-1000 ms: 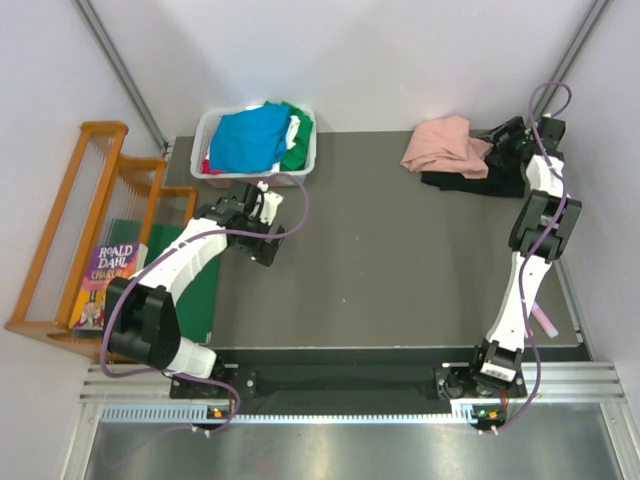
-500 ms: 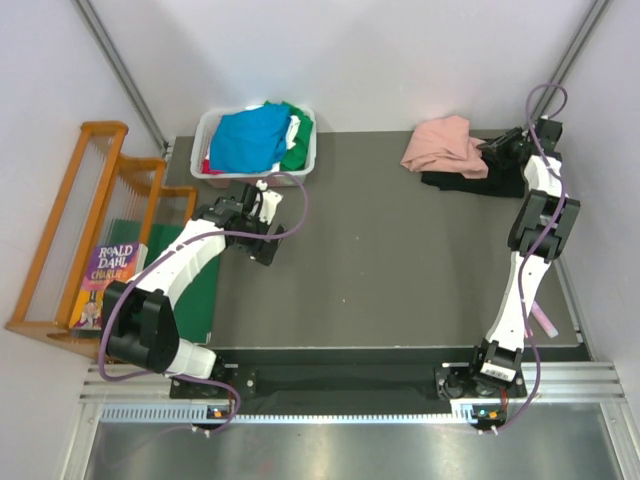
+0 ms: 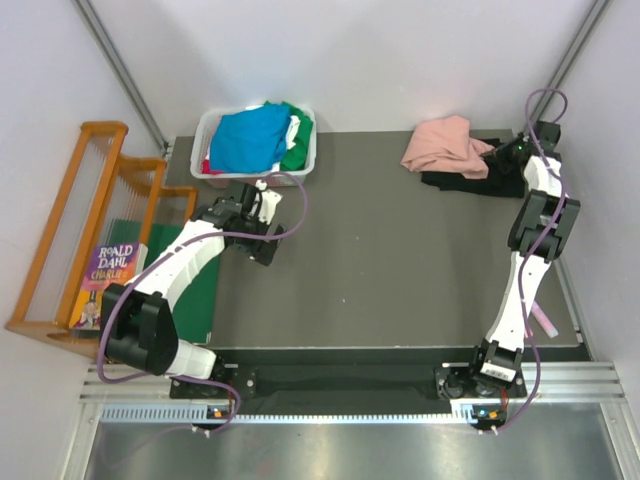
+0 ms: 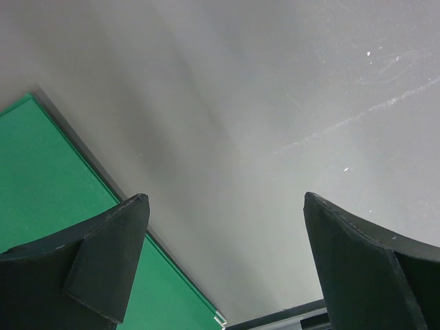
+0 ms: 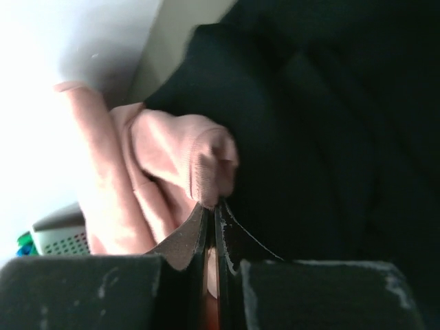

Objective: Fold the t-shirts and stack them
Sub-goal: Neatly place the folded tshirt to the corner

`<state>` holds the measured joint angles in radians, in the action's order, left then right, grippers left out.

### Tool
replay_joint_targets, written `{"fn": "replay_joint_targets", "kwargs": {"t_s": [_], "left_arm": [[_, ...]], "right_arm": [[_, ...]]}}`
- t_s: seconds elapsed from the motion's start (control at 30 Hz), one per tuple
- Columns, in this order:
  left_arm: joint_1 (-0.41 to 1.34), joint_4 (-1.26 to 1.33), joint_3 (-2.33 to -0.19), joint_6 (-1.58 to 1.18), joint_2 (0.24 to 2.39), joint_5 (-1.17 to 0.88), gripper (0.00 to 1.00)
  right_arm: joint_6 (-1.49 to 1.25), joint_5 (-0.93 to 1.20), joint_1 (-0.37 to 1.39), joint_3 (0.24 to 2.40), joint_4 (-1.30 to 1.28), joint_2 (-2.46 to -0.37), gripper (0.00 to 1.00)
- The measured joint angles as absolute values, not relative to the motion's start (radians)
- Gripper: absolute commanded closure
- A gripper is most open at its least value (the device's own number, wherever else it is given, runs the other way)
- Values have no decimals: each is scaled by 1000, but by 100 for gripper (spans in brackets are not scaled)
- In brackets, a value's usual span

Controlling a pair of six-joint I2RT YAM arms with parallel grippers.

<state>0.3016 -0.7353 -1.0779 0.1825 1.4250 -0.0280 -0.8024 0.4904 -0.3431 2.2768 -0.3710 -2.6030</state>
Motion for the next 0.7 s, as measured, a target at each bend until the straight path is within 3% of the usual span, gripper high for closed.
{"fn": "replay_joint_targets", "kwargs": {"t_s": [0.2,0.23,0.27,0.4,0.43,0.53,0.6,0.7], "left_arm": [[302,-736,-1078,183,1415,-28,2],[302,-736,-1078,183,1415,-28,2],[302,-736,-1078,183,1415,-28,2],[302,-736,-1078,183,1415,-28,2],[302,-736,-1078,183,1415,-28,2],[302,-736,-1078,184,1415,-28,2],[302,-737,-1078,184,1414,-28,2],[302,-737,-1078,186,1409,-28,2]], "right_arm": [[-798,425,-355,2234,-393,-2555,100],[-796,415,-358,2220,-389,-2540,78],[-795,408,-361,2202,-386,-2522,63],[-785,402,-377,2257,-438,-2516,45],[-783,401,-381,2281,-456,-2519,26],[-767,379,-383,2273,-445,-2500,13],[-767,362,-382,2237,-443,-2483,16],[-763,366,-376,2232,-451,-2482,49]]}}
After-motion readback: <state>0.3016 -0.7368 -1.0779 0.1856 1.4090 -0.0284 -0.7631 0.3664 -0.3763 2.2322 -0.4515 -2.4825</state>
